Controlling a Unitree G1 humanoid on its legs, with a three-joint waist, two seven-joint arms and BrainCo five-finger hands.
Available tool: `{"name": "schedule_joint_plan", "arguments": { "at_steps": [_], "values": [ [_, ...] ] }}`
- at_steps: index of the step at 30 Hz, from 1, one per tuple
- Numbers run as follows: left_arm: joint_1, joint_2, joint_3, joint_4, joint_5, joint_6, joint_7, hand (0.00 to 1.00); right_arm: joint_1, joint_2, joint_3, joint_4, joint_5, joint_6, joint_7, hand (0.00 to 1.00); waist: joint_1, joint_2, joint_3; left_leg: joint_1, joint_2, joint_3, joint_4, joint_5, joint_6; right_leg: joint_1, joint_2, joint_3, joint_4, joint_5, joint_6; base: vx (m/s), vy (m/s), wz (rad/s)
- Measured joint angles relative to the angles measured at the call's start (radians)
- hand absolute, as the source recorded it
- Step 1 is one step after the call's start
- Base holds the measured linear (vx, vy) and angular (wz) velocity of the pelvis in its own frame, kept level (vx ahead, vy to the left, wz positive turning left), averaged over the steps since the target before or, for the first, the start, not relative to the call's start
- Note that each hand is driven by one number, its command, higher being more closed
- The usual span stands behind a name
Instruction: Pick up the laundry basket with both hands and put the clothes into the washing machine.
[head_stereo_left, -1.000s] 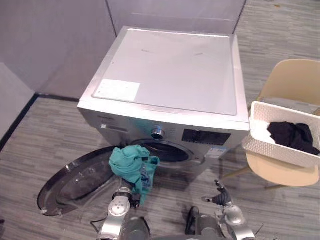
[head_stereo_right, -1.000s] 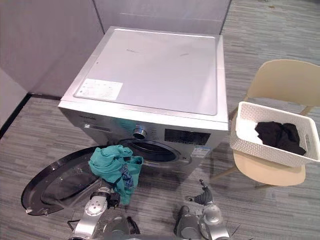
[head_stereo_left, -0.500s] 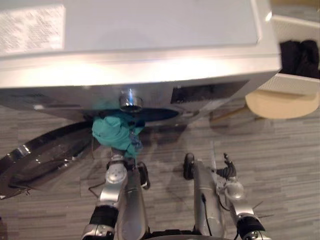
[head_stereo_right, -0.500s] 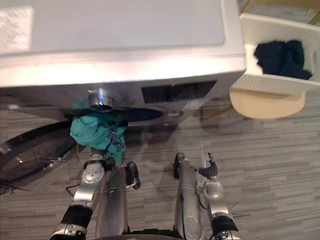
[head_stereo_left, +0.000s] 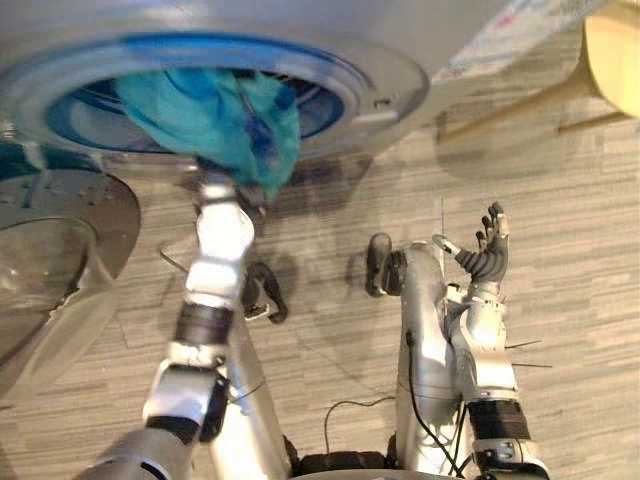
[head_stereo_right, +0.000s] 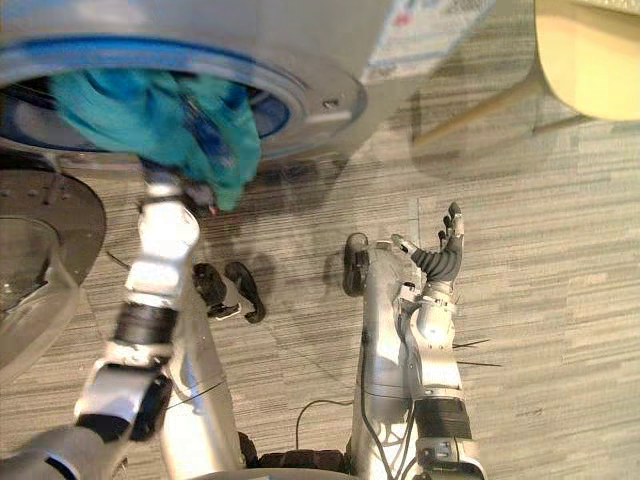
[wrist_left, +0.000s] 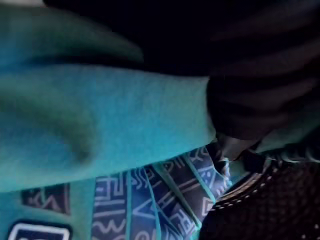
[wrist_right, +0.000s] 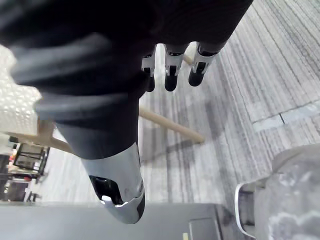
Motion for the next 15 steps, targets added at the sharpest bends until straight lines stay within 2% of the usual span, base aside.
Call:
{"name": "schedule_joint_plan", "arguments": {
  "at_steps": [3, 7, 10, 15],
  "values": [
    [-0.15, 0.099, -0.03, 0.0, 0.039, 0.015, 0.037, 1.0, 0.015, 0.001, -0.005, -0.033, 0.0, -0.025, 0.006, 0.0, -0.009, -0.002, 0.001, -0.041, 0.002, -0.025, 0.026, 0.0, -0.001, -0.024, -0.005, -0.018, 0.021, 0.001, -0.009, -0.04, -0.028, 0.01],
    [-0.306, 0.194, -0.098, 0.013, 0.118, 0.054, 0.074, 1.0, 0.026, 0.007, -0.005, -0.066, 0.0, -0.045, 0.022, 0.0, -0.024, -0.02, 0.007, -0.076, -0.007, -0.035, 0.052, 0.003, 0.003, -0.058, -0.016, -0.019, 0.054, -0.003, -0.016, 0.01, -0.019, 0.08],
    [-0.418, 0.213, -0.146, 0.067, 0.186, 0.081, 0.079, 1.0, 0.035, 0.008, -0.008, -0.084, 0.0, -0.063, 0.044, 0.0, -0.027, -0.034, 0.011, -0.098, -0.016, -0.04, 0.065, 0.005, 0.003, -0.08, -0.02, -0.015, 0.072, -0.004, -0.018, 0.03, -0.013, 0.07],
    [-0.57, 0.227, -0.175, 0.174, 0.272, 0.114, 0.086, 1.0, 0.034, -0.001, -0.003, -0.096, 0.0, -0.064, 0.066, 0.0, -0.031, -0.037, 0.012, -0.115, -0.016, -0.043, 0.073, 0.005, 0.004, -0.093, -0.02, -0.018, 0.074, -0.004, -0.018, 0.02, -0.004, -0.01]
  ]
}}
